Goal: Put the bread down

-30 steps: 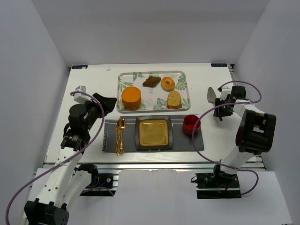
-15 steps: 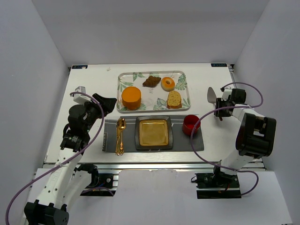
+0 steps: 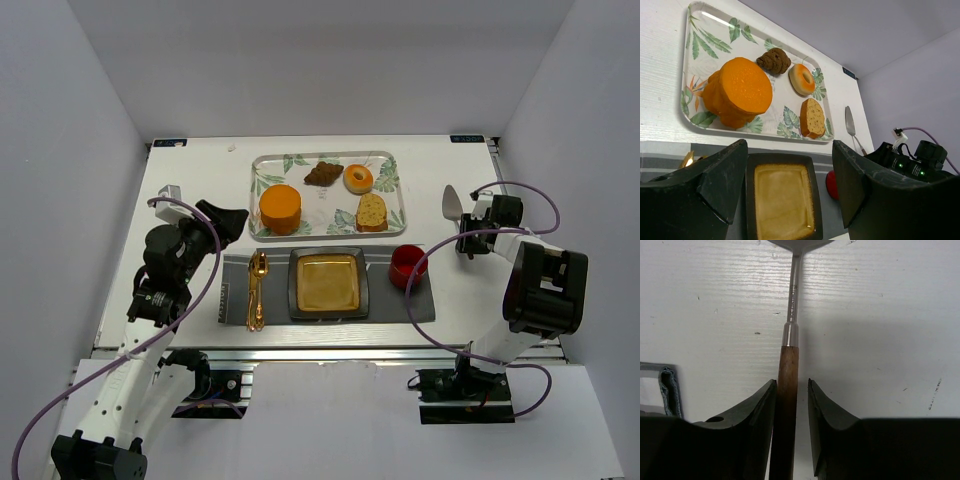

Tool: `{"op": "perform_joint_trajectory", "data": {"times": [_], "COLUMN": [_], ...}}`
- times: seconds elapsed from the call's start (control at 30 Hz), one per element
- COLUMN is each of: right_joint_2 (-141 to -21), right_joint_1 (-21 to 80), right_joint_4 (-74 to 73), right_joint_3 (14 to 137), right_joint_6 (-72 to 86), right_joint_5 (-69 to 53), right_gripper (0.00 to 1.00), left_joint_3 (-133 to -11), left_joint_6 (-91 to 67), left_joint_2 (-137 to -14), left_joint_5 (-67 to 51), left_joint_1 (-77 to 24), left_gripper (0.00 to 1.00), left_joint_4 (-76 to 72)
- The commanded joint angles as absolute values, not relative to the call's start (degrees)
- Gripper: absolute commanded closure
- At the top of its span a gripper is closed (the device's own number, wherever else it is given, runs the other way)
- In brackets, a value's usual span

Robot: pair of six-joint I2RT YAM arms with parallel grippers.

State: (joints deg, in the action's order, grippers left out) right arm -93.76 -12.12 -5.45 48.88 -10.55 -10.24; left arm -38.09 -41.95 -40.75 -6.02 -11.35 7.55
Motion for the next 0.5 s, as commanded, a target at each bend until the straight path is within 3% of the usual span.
{"op": "perform_joint_trajectory", "data": {"times": [0.0,0.47], "right_joint_2": [-91.67,-92.02], "right_joint_1": [-11.87,-11.78], "right_joint_4": [-2.38,-1.14], "right_joint_3": [48.34,47.64], "right_joint_6": [-9.84,-9.76], "right_joint_5": [-10.02,-10.02], "right_gripper": [0.63,0.67], "left_joint_3": [-38.85,-38.58], "left_joint_6": [-42.01,-42.28], "left_joint_2": [-39.99,-39.64], "left_joint_5": [-6.06,-6.24], "left_joint_1": [-11.16,-11.16], "left_gripper": [0.22,0.22], "left_joint_4": [7.82,7.91]}}
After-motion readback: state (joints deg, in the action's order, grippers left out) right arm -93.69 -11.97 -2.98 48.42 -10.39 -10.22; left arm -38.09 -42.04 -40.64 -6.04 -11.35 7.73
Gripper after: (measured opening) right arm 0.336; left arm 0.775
